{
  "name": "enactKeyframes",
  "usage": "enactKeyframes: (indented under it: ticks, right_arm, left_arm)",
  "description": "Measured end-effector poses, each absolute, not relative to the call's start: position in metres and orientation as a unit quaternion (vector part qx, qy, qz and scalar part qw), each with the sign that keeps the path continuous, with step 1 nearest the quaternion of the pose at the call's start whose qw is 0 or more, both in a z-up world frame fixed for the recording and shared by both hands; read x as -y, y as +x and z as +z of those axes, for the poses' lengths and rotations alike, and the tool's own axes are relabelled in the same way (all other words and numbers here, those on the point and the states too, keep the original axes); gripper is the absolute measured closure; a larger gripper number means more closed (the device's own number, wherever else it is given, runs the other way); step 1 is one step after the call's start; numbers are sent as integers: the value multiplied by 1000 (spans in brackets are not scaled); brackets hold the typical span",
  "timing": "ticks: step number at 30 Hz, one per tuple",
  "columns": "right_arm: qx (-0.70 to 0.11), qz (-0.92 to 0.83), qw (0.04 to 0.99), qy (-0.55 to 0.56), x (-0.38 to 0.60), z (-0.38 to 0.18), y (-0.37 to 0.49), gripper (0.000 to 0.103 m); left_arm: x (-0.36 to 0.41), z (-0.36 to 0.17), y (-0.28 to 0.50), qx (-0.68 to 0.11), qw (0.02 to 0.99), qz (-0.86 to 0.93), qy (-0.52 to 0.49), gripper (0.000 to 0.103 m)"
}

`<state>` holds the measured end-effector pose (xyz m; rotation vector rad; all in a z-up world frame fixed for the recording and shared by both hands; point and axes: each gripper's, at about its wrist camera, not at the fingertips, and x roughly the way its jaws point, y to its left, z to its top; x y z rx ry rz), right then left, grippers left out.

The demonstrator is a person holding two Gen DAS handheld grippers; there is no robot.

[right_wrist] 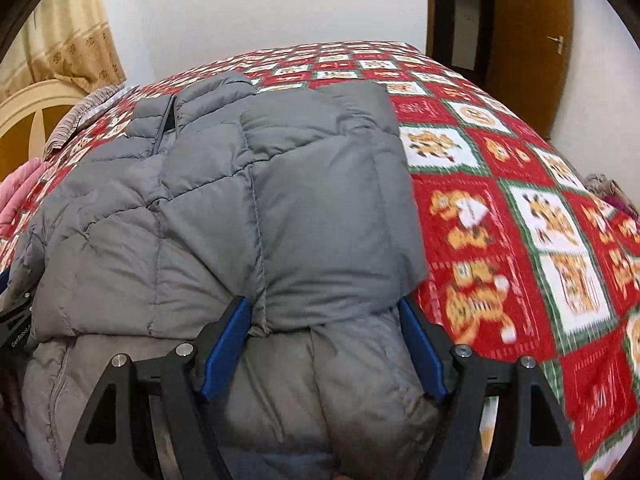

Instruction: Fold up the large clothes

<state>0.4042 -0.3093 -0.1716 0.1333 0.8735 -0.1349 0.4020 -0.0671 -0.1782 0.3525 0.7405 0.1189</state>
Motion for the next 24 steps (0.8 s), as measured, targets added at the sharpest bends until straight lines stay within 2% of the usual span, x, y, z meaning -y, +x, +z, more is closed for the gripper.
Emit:
enactKeyframes:
  ticks: [8, 14, 21, 24]
  right_arm:
    - [-417, -99, 901, 67, 300, -171, 373, 28]
    - [-416, -108, 901, 58, 299, -171, 371, 24]
    - [-413, -121, 901, 51, 297, -171, 368, 17]
    - [-412, -123, 901, 51, 297, -171, 367, 17]
  left_arm:
    - [58, -177, 404, -368, 915, 61, 151, 7]
    - [25, -145, 384, -364, 922, 52, 121, 0]
    - [-46, -113, 351, -322, 933, 111, 119, 0]
    - [-55, -114, 358, -336, 929, 106, 111, 0]
